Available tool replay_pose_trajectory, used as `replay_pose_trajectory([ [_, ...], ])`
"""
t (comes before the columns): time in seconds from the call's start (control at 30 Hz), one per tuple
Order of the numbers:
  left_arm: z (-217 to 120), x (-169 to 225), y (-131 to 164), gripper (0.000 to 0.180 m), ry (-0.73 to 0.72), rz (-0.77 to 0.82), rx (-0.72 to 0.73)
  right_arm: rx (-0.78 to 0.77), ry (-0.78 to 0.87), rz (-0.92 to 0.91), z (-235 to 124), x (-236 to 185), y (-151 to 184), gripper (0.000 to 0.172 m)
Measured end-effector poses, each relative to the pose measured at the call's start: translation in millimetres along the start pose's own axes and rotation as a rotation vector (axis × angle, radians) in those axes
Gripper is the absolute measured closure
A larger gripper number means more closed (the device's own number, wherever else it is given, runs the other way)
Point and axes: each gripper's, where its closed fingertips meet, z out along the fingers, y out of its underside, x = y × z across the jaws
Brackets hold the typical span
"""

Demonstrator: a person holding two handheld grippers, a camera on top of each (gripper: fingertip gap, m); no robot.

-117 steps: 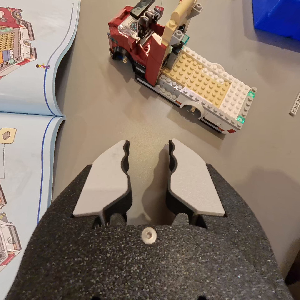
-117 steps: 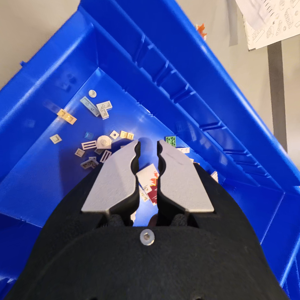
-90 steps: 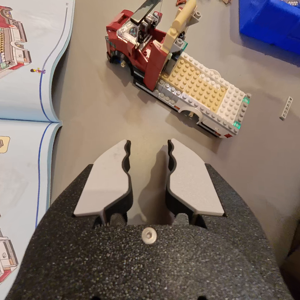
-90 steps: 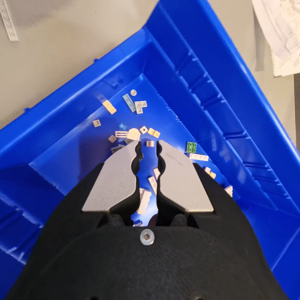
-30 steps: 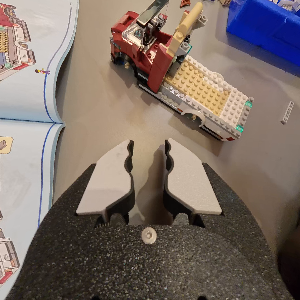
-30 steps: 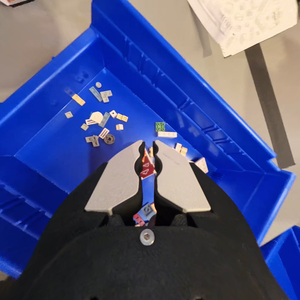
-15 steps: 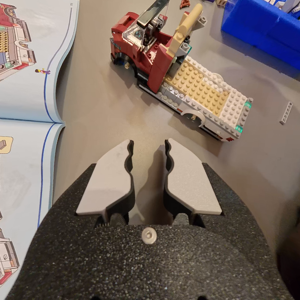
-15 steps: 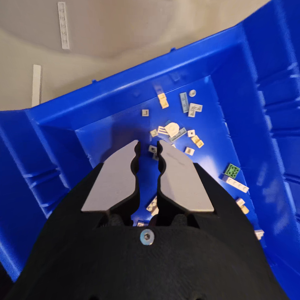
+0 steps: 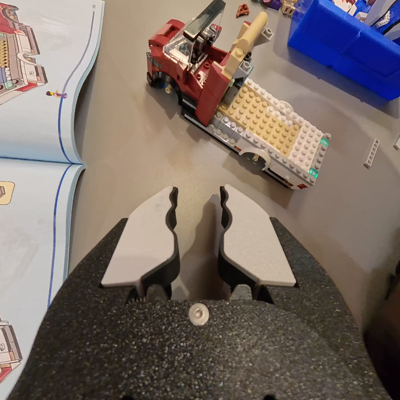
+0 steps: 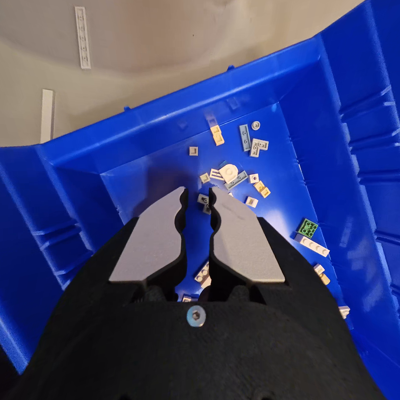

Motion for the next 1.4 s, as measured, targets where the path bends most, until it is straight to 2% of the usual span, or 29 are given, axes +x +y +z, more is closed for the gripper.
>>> replay_pose_trajectory([
  [0.3, 0, 0, 0, 0.142, -0.009, 0.006, -0.003, -0.003, -0.01, 0.007, 2, -1, 1, 0.153],
  [0.47, 1, 0, 1, 0.141, -0.025, 0.027, -0.013, -0.016, -0.02, -0.048, 3, -3, -2, 0.152],
  [0.7, 1, 1, 2, 0.14, -0.025, 0.032, -0.014, -0.12, -0.024, -0.089, 16, 6, 0, 0.152],
  [1.07, 1, 2, 2, 0.14, -0.012, 0.026, -0.008, -0.105, -0.115, -0.046, 21, 5, -3, 0.155],
  [1.4, 1, 3, 2, 0.139, -0.009, 0.034, -0.009, -0.112, -0.127, -0.064, 25, 7, -11, 0.153],
])
